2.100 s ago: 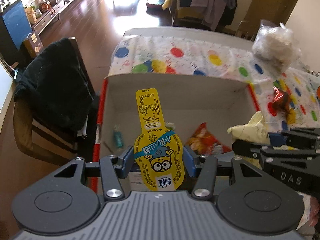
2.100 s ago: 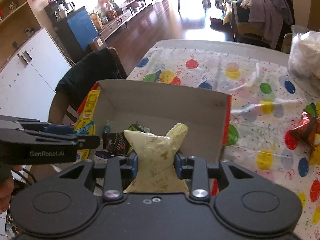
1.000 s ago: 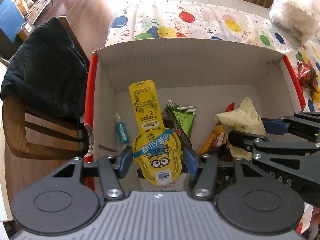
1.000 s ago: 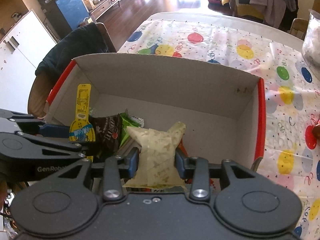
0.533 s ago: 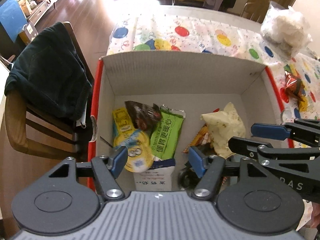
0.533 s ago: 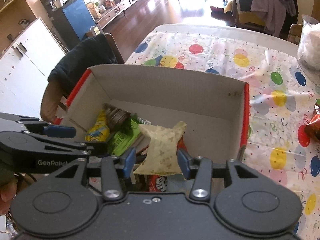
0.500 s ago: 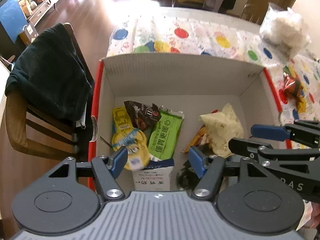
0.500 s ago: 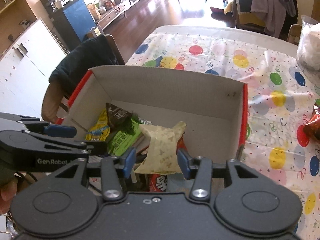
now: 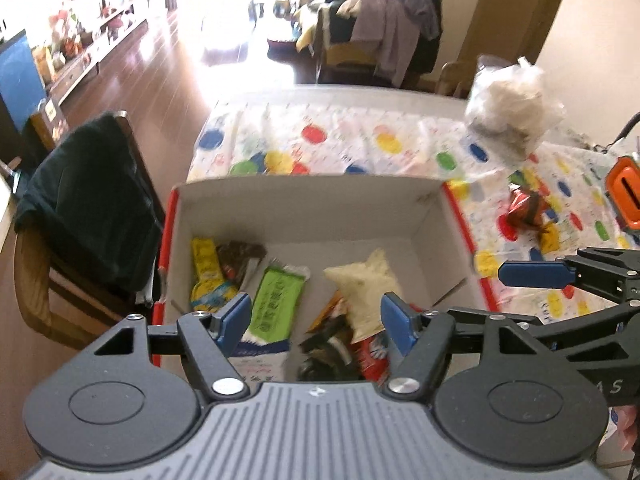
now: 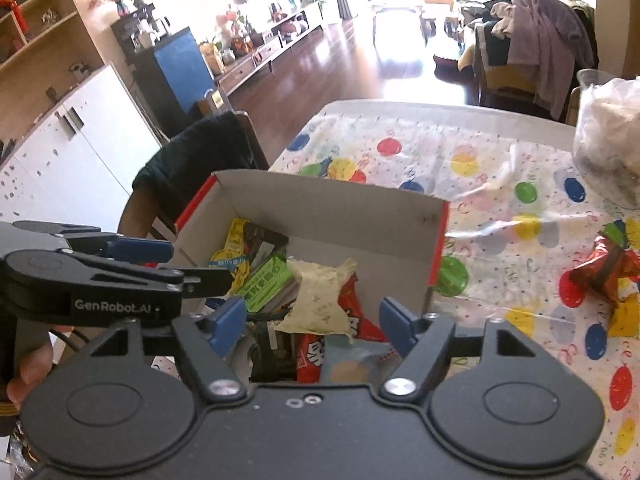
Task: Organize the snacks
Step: 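Withdraw both open tools from the shoebox back over the snack pile, then grasp the brown Oreo pouch with the left tool while the right tool grasps the small yellow packet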
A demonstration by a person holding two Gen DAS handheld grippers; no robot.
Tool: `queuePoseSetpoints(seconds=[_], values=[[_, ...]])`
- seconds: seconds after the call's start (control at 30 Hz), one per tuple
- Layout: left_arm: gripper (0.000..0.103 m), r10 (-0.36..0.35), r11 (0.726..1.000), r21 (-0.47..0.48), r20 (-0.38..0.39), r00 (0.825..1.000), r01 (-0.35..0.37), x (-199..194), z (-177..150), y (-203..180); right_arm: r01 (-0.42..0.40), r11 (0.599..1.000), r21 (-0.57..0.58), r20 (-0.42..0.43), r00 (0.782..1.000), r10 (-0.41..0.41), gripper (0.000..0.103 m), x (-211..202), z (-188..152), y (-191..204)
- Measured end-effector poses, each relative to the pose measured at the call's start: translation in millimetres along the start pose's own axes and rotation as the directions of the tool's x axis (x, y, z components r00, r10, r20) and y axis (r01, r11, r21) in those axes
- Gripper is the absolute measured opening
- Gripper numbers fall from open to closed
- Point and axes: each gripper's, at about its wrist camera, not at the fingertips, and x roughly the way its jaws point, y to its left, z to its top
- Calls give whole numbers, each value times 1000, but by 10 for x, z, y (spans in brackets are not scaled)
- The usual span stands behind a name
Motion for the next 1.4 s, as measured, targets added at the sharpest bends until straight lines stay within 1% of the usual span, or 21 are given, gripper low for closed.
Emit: queuePoseSetpoints(seconds=[0.07,0.13,0.2,0.27,0.3,0.33,0.43,0.57,0.6,0.63,0.7,0.83,0.93,1.03,1.17,1.27,1.4], values=[[74,-8,1000,15,29,1000,7,-61,5,-95,0,1000,4,22,1000,0,76,-112,-15,-68],[75,-17,999,32,57,998,15,-117,9,-201,5,1000,9,46,999,-5,82,-230,-37,-144],[75,-29,999,47,77,997,25,-146,19,-307,17,1000,17,74,997,-18,85,-359,-69,-242],[77,-49,997,64,109,993,42,-173,21,-430,31,999,24,93,995,-33,85,-464,-107,-347],[79,-58,996,72,127,990,49,-185,23,-498,40,999,28,102,994,-43,85,-519,-135,-412],[83,-62,996,78,139,988,52,-194,25,-556,48,998,32,108,993,-52,86,-566,-154,-476],[84,-92,992,101,159,983,77,-170,61,-777,66,997,43,118,990,-71,86,-689,-235,-724],[84,-136,984,131,144,980,117,-71,118,-1090,104,992,76,125,986,-113,87,-837,-346,-1089],[84,-146,982,140,139,979,127,-48,128,-1181,112,990,84,126,985,-122,90,-867,-369,-1170],[84,-157,979,149,134,978,137,-18,138,-1269,119,989,93,128,983,-131,96,-905,-398,-1275],[85,-170,975,165,128,977,148,55,169,-1444,153,983,101,138,976,-166,100,-962,-449,-1444],[85,-194,968,182,122,973,170,221,242,-1789,220,973,64,130,965,-226,100,-996,-552,-1793],[85,-214,958,216,108,971,187,338,306,-2078,244,968,51,116,962,-248,100,-1017,-587,-2071],[85,-238,946,246,82,968,212,483,409,-2371,255,966,36,105,961,-258,100,-1067,-608,-2326],[85,-241,928,298,21,970,224,752,563,-2736,255,967,25,85,963,-256,100,-1052,-613,-2600],[85,-249,911,330,-34,968,246,975,655,-2923,237,971,-6,66,969,-236,100,-977,-617,-2732],[85,-235,906,345,-75,969,247,1266,750,-3067,222,974,-37,36,975,-221,100,-849,-646,-2879]])
